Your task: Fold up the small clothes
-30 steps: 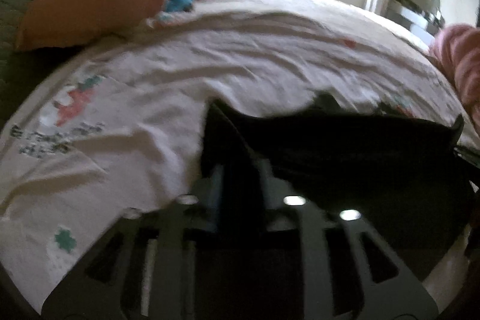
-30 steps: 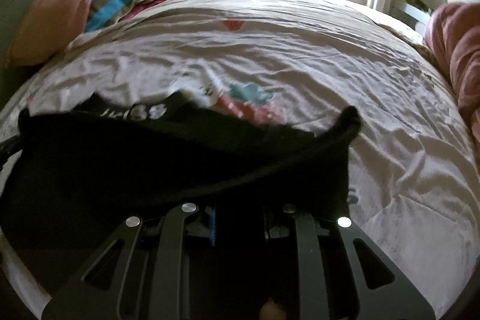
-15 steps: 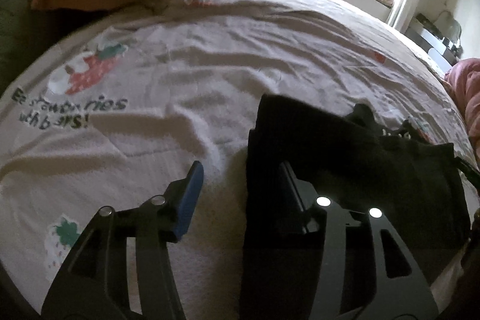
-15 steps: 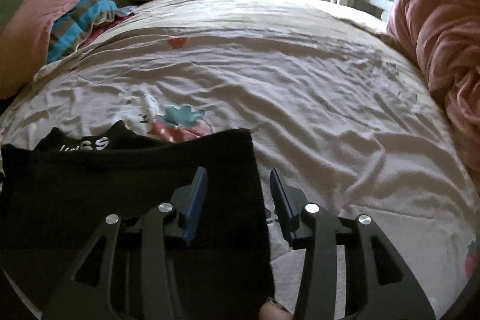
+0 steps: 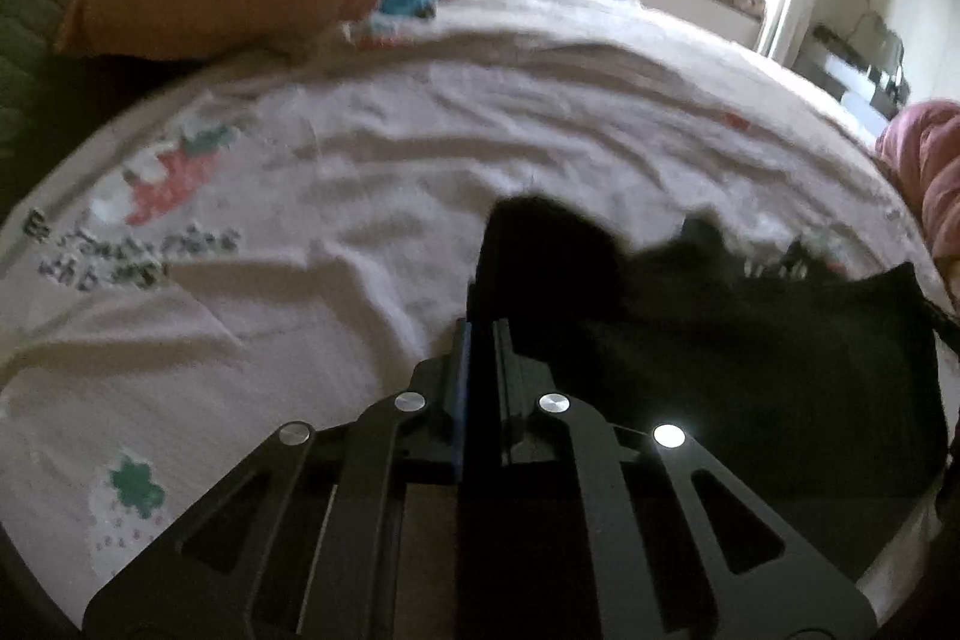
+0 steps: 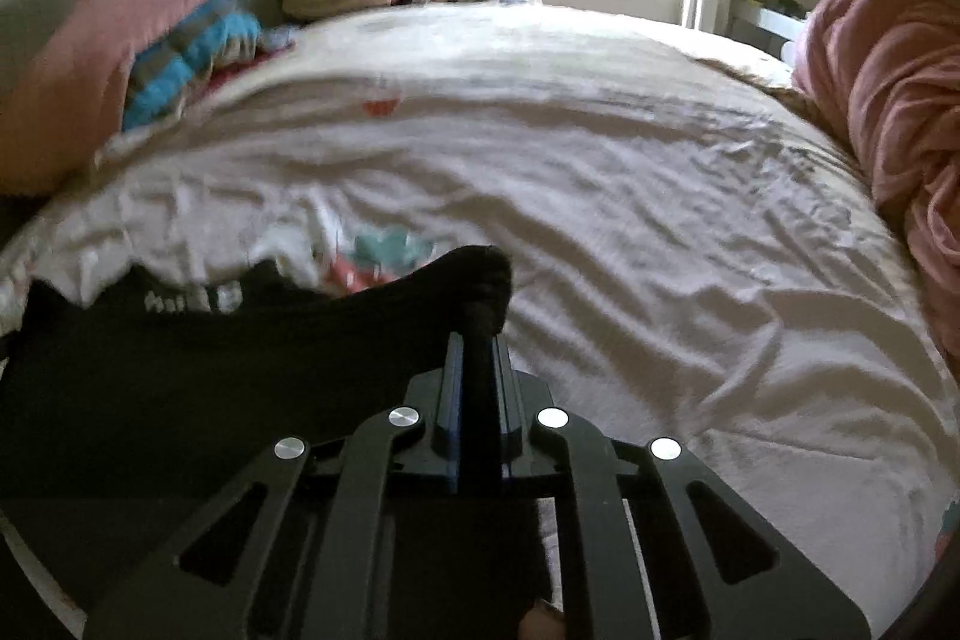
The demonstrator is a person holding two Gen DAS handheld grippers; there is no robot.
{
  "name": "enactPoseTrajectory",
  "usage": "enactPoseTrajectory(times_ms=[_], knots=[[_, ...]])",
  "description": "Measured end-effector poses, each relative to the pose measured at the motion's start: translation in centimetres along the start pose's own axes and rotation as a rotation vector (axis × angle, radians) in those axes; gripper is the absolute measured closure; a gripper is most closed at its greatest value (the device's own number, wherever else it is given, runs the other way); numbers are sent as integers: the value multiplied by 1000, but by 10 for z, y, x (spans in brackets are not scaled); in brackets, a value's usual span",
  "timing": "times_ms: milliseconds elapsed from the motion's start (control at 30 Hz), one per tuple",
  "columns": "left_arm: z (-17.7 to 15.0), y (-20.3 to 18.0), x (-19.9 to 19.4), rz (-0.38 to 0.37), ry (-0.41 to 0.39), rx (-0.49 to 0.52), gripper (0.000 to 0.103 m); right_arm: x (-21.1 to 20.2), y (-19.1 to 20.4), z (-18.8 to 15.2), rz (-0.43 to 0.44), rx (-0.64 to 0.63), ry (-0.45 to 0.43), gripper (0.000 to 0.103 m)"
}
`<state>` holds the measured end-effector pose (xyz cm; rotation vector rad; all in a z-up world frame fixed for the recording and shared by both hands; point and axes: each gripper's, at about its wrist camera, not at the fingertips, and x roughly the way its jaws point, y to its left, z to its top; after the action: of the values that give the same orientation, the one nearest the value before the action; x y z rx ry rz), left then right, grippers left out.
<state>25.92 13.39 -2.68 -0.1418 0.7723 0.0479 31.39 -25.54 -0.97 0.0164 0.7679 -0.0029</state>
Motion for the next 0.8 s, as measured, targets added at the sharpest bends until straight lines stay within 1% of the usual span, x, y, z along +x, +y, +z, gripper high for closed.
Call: enactPoseTrajectory(times_ms=[67, 133, 200, 267, 333, 400, 433, 467, 533, 667, 700, 767, 800], knots=[[5, 0, -6, 3, -25, -1, 102, -3, -6, 4, 1, 27, -15, 95], [6, 0, -3, 20, -25, 8, 102, 3, -12, 4, 2, 49, 1, 95], [0, 1, 8, 35, 2, 11, 101, 13, -12, -1, -16, 42, 33, 95], [-7, 6, 21, 25, 48, -2, 101, 18, -11, -9, -26, 39, 56, 95], [-10, 9, 25, 18, 64, -15, 100, 21, -10, -16, -31, 42, 66, 95], [-11, 8, 23, 24, 59, -8, 94, 22, -9, -20, -45, 38, 73, 94], [-12, 9, 23, 34, 53, -1, 93, 21, -9, -22, -52, 41, 76, 94], [-13, 8, 22, 41, 53, 7, 89, 21, -9, -23, -53, 44, 78, 94], [-16, 7, 21, 55, 56, 20, 88, 20, -10, -26, -56, 47, 85, 93], [-18, 5, 13, 59, 58, 22, 77, 14, -14, -33, -53, 60, 103, 85], [-19, 5, 11, 62, 57, 20, 76, 12, -16, -35, -52, 64, 105, 82], [-19, 3, 3, 62, 54, 15, 75, 7, -19, -39, -48, 74, 109, 81], [-19, 2, -1, 62, 51, 16, 70, 4, -19, -40, -44, 75, 108, 79]])
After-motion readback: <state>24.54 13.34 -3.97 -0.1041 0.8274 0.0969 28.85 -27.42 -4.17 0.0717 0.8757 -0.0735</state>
